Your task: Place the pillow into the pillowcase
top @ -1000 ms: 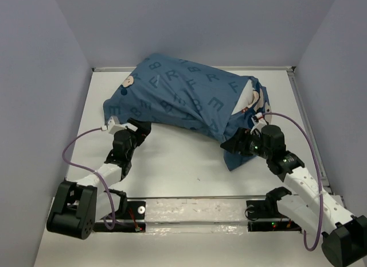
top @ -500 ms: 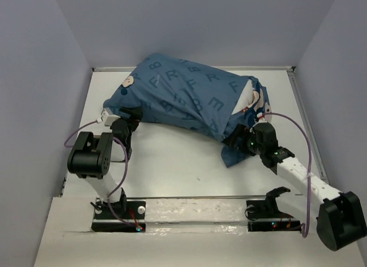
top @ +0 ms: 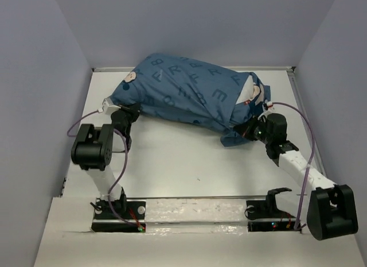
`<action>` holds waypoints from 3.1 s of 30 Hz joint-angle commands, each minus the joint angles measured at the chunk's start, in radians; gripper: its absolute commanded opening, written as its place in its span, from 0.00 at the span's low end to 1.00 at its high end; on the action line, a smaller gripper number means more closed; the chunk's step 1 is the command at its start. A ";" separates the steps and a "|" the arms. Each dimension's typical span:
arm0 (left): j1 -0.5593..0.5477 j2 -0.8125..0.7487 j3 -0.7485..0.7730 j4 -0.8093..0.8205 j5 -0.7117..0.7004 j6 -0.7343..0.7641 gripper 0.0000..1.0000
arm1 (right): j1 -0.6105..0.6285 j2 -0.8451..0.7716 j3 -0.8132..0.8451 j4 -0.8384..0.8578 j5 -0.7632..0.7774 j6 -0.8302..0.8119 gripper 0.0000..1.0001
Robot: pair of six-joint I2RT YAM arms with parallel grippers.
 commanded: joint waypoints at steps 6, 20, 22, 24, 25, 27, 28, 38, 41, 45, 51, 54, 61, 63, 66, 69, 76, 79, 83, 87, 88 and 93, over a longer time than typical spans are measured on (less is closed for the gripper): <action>0.025 -1.177 -0.167 -0.271 -0.246 0.207 0.00 | -0.014 -0.448 0.313 -0.421 -0.172 -0.112 0.00; -0.074 -1.549 0.459 -1.577 -0.214 0.439 0.00 | -0.014 -0.392 0.790 -0.729 -0.387 -0.002 0.00; -0.081 -1.547 0.343 -1.567 -0.237 0.422 0.01 | -0.014 -0.367 0.660 -0.680 -0.329 -0.008 0.05; -0.081 -1.497 0.197 -1.442 -0.211 0.378 0.06 | -0.014 -0.281 0.551 -0.571 -0.234 0.010 0.06; -0.081 -1.458 0.168 -1.358 -0.205 0.346 0.06 | -0.028 -0.232 0.524 -0.514 -0.227 0.021 0.07; -0.081 -1.327 0.119 -1.235 -0.188 0.300 0.30 | -0.072 -0.035 0.519 -0.381 -0.303 0.061 0.28; -0.080 -1.279 0.091 -1.152 -0.208 0.266 0.52 | -0.117 0.033 0.559 -0.344 -0.313 0.061 0.37; -0.055 -0.950 0.301 -0.981 -0.231 0.293 0.99 | -0.125 0.128 0.836 -0.455 -0.106 -0.131 0.82; -0.040 -0.959 0.209 -1.002 -0.292 0.306 0.99 | -0.071 0.083 0.709 -0.414 -0.128 -0.138 0.79; 0.018 -0.918 0.181 -1.016 -0.268 0.296 0.99 | -0.024 0.190 0.641 -0.389 -0.103 -0.169 0.78; 0.096 -0.819 0.316 -1.100 -0.274 0.443 0.99 | -0.005 0.254 0.541 -0.223 -0.075 -0.123 0.73; 0.129 -0.717 0.299 -1.087 -0.237 0.444 0.99 | -0.005 0.382 0.559 -0.169 -0.118 -0.103 0.58; 0.170 -0.694 0.019 -0.995 -0.061 0.267 0.98 | -0.030 0.420 0.555 -0.135 0.056 -0.088 0.22; 0.170 -0.747 -0.076 -0.963 -0.014 0.221 0.98 | -0.030 0.356 0.562 -0.139 0.105 -0.103 0.26; 0.170 -0.852 -0.109 -0.984 -0.015 0.249 0.99 | -0.030 0.270 0.584 -0.207 0.083 -0.126 0.54; 0.170 -0.956 -0.017 -1.067 -0.056 0.335 0.99 | -0.030 0.197 0.601 -0.277 0.015 -0.117 0.79; 0.167 -1.173 0.394 -1.205 0.057 0.539 0.99 | -0.030 -0.162 0.665 -0.397 0.134 -0.154 1.00; 0.152 -1.237 0.478 -1.214 0.238 0.537 0.99 | -0.030 -0.323 0.742 -0.426 0.145 -0.203 1.00; 0.107 -1.277 0.558 -1.248 0.327 0.543 0.99 | -0.030 -0.442 0.774 -0.422 0.208 -0.204 1.00; 0.052 -1.295 0.600 -1.246 0.410 0.562 0.99 | -0.030 -0.512 0.722 -0.380 0.205 -0.194 1.00; 0.049 -1.298 0.600 -1.251 0.412 0.568 0.99 | -0.030 -0.511 0.714 -0.379 0.198 -0.189 1.00; -0.021 -1.337 0.579 -1.277 0.410 0.618 0.99 | -0.030 -0.473 0.705 -0.385 0.145 -0.174 1.00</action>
